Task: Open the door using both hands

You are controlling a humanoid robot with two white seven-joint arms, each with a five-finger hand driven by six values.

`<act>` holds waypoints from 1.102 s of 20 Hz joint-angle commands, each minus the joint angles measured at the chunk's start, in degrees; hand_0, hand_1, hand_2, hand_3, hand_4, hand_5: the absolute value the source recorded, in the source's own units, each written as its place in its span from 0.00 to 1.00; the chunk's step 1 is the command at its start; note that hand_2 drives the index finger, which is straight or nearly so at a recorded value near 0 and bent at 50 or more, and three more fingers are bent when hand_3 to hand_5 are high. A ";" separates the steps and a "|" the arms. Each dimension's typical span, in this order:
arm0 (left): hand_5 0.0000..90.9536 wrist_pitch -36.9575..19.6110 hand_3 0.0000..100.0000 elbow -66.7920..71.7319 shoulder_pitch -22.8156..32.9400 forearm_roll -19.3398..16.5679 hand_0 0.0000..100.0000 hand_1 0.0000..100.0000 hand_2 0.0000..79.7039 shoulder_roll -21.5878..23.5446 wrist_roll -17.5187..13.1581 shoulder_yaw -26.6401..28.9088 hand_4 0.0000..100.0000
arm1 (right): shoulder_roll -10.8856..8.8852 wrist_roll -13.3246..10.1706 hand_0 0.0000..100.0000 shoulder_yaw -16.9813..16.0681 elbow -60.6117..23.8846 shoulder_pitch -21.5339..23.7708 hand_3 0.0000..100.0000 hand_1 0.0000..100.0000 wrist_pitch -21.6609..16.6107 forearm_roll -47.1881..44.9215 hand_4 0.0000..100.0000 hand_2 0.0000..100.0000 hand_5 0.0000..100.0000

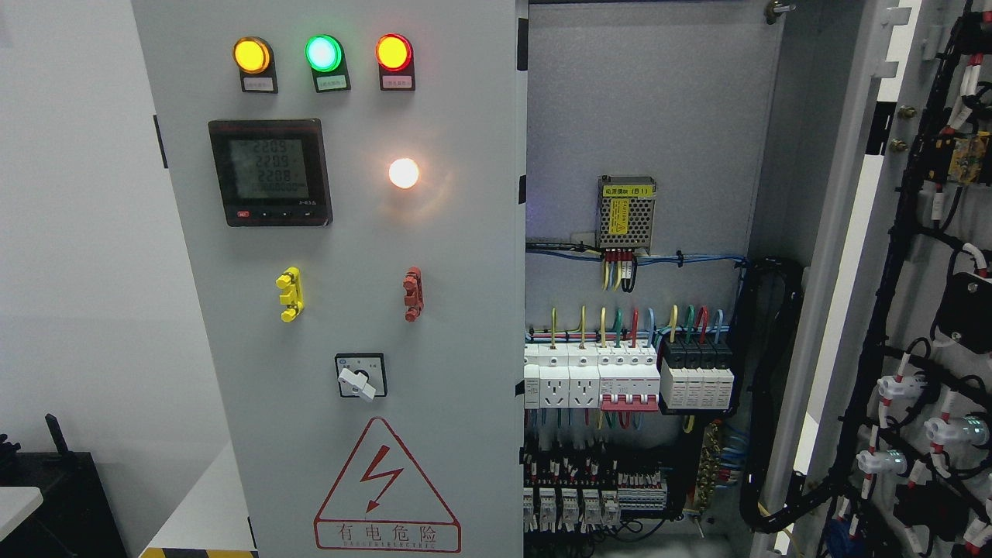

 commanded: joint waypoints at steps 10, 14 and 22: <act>0.00 0.00 0.00 10.97 -0.47 -1.38 0.00 0.00 0.00 -8.55 3.02 33.48 0.04 | 0.00 -0.02 0.00 0.00 0.00 0.00 0.00 0.00 -0.04 -0.01 0.00 0.00 0.00; 0.00 0.08 0.00 14.66 -0.47 -1.56 0.00 0.00 0.00 -8.55 3.02 36.56 0.04 | 0.00 -0.02 0.00 0.00 0.00 0.00 0.00 0.00 -0.04 -0.01 0.00 0.00 0.00; 0.00 0.08 0.00 16.07 -0.47 -6.03 0.00 0.00 0.00 -8.55 3.02 39.29 0.04 | 0.00 -0.02 0.00 0.00 0.00 0.00 0.00 0.00 -0.04 -0.01 0.00 0.00 0.00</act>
